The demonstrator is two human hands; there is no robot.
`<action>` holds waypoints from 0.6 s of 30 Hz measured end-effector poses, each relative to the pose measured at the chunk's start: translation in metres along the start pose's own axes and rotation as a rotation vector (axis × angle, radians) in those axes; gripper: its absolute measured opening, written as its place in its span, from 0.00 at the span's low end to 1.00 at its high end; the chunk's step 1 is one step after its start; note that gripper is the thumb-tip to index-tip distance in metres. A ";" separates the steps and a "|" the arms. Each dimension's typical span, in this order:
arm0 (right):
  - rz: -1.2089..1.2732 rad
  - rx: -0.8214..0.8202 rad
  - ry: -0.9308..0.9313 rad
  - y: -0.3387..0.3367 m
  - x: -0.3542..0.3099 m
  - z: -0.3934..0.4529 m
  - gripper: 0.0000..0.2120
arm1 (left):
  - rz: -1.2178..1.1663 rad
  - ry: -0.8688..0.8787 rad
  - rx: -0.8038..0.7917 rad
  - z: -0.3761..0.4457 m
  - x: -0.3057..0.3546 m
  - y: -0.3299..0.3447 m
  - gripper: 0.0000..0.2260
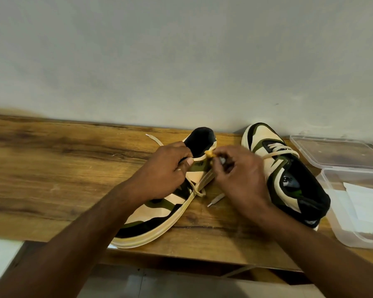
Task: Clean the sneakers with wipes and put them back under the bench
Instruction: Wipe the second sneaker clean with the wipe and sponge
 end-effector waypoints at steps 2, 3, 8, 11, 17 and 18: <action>-0.006 0.024 0.059 -0.005 0.012 0.006 0.08 | -0.036 -0.014 -0.012 -0.001 -0.003 0.000 0.09; -0.004 0.015 0.048 -0.005 0.008 0.005 0.08 | -0.075 -0.026 -0.015 -0.002 -0.007 -0.002 0.09; -0.021 -0.099 -0.192 0.004 -0.052 -0.021 0.12 | -0.300 -0.093 -0.007 -0.007 -0.026 -0.023 0.11; -0.019 -0.219 -0.342 0.022 -0.087 -0.048 0.12 | -0.452 -0.141 -0.016 -0.008 -0.031 -0.026 0.12; -0.064 -0.093 -0.162 -0.002 -0.040 -0.013 0.12 | -0.525 -0.221 -0.141 -0.015 -0.039 -0.020 0.12; -0.068 -0.051 -0.099 -0.008 -0.025 -0.003 0.11 | -0.528 -0.228 -0.152 -0.016 -0.040 -0.019 0.13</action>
Point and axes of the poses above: each hand's wrist, its own z-axis towards the middle knuckle, its own y-axis out of the palm, x = y × z, the point moved 10 cm from there along z, towards the middle knuckle, and after that the axes turned 5 degrees about -z, right-handed, at the moved point
